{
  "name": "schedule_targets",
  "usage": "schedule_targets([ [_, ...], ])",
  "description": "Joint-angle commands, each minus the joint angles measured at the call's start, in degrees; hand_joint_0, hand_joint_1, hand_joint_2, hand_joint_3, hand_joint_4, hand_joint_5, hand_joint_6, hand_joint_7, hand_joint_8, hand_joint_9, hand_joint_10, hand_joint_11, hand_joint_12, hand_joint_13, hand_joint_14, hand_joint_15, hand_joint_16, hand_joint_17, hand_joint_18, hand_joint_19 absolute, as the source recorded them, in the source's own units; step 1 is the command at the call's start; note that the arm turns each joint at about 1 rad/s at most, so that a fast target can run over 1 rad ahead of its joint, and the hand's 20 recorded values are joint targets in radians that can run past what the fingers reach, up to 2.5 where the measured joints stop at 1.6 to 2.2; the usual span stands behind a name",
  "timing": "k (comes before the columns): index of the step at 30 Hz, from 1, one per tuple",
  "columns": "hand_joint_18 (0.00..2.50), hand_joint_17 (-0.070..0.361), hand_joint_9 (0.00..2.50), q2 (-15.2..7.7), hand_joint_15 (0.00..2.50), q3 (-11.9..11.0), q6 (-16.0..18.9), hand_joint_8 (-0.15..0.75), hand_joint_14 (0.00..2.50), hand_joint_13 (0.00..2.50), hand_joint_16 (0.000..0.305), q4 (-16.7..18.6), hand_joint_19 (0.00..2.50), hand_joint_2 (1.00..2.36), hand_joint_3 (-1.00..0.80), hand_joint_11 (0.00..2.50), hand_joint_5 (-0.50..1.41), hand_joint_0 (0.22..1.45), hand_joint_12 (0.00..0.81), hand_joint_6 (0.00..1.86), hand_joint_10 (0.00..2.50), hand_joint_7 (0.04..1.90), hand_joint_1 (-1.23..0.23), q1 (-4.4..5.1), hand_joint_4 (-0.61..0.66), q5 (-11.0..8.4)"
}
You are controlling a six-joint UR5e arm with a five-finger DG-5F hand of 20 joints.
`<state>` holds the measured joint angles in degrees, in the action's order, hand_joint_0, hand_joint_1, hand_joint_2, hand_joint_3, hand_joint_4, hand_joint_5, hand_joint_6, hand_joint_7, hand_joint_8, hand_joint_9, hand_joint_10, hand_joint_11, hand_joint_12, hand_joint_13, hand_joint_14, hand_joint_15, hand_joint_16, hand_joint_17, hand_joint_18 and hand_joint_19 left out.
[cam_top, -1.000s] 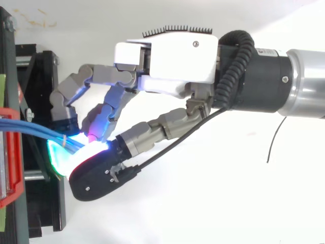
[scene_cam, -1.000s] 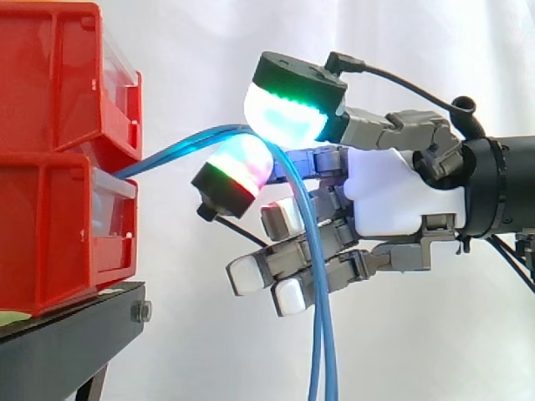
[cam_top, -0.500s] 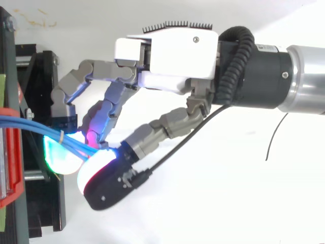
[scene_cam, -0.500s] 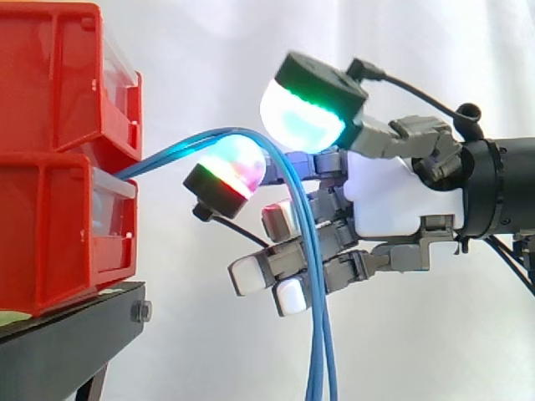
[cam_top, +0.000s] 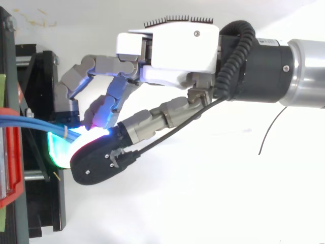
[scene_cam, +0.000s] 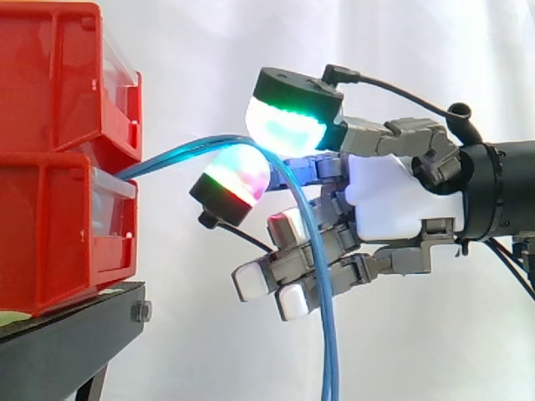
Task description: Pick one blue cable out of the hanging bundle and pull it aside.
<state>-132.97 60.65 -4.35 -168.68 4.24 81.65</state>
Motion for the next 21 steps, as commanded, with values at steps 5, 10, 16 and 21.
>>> schedule_targets([
  [5,0.8,0.099,1.12,0.0,0.49,0.0,0.0,0.295,0.02,0.82,0.044,-0.2,0.61,1.01,-0.36,0.73,-0.14,0.79,0.35,0.94,0.02,1.22,-0.9,-0.2,-0.1,0.0],
  [10,0.79,0.094,1.17,0.1,0.49,-0.2,-0.6,0.264,0.02,0.83,0.042,-0.5,0.62,1.0,-0.5,0.75,-0.15,0.85,0.335,0.97,0.02,1.42,-0.84,-0.81,-0.21,0.53],
  [16,0.82,0.092,1.19,0.0,0.49,-0.4,-2.6,0.248,0.02,0.85,0.041,-1.0,0.58,1.0,-0.5,0.77,-0.16,0.75,0.331,0.97,0.02,1.25,-0.84,-1.07,-0.19,0.88],
  [21,0.78,0.097,1.22,0.0,0.51,-0.4,-3.6,0.277,0.02,0.83,0.043,-1.0,0.62,1.0,-0.5,0.76,-0.11,0.55,0.348,0.93,0.02,0.88,-0.78,-1.25,-0.03,0.88],
])
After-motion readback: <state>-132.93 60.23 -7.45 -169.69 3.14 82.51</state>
